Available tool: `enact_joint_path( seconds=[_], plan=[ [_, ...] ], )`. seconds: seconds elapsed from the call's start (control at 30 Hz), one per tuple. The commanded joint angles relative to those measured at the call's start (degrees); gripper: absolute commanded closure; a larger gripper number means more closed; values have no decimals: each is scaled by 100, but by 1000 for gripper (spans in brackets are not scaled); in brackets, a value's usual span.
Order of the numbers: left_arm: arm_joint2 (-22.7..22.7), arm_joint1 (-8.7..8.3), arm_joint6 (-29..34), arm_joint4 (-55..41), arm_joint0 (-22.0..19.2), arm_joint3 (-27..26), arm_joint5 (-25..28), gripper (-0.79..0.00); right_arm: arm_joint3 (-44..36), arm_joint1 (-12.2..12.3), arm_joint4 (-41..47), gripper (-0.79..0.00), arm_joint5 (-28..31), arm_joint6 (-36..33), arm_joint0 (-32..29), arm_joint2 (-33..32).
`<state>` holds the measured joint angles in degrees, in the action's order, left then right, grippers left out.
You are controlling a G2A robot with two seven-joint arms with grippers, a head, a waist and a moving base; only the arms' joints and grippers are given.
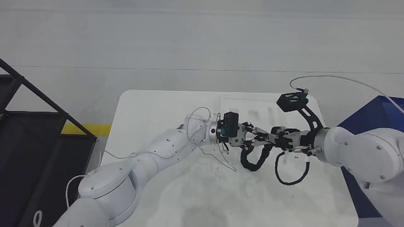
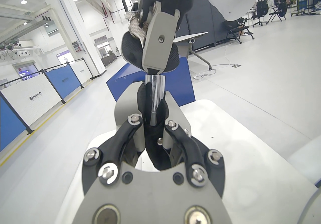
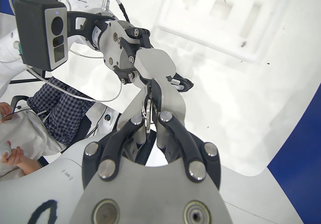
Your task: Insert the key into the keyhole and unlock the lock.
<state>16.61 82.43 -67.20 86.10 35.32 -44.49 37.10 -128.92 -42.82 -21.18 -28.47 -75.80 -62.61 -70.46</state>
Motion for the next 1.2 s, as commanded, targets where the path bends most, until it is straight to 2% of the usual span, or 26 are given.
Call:
enact_joint_path(
  seconds=[0.0,0.1,0.27,0.5,0.73,0.9,1.03,1.17],
  plan=[
    [11,-11,38,-91,32,-24,36,0,17,4,76,-711,-15,14,2,-24],
    [17,-27,94,-232,80,-58,93,0,22,5,190,-714,-43,47,18,-90],
    [21,-52,245,-517,140,-83,244,0,84,2,457,-785,110,182,25,-265],
    [52,-123,509,-881,120,-151,508,0,300,42,780,-785,1209,203,-40,-618],
    [169,-226,681,-886,27,-42,680,0,704,103,859,-785,2119,279,-431,-996],
    [257,-366,862,-913,32,-170,861,0,853,146,815,-785,2714,137,-730,-1110],
    [356,-540,1004,-986,100,-407,1003,0,1008,172,737,-785,3020,55,-951,-1133],
    [489,-759,1122,-995,195,-675,1122,0,1193,193,433,-785,2961,-25,-1160,-1080]
  ],
)
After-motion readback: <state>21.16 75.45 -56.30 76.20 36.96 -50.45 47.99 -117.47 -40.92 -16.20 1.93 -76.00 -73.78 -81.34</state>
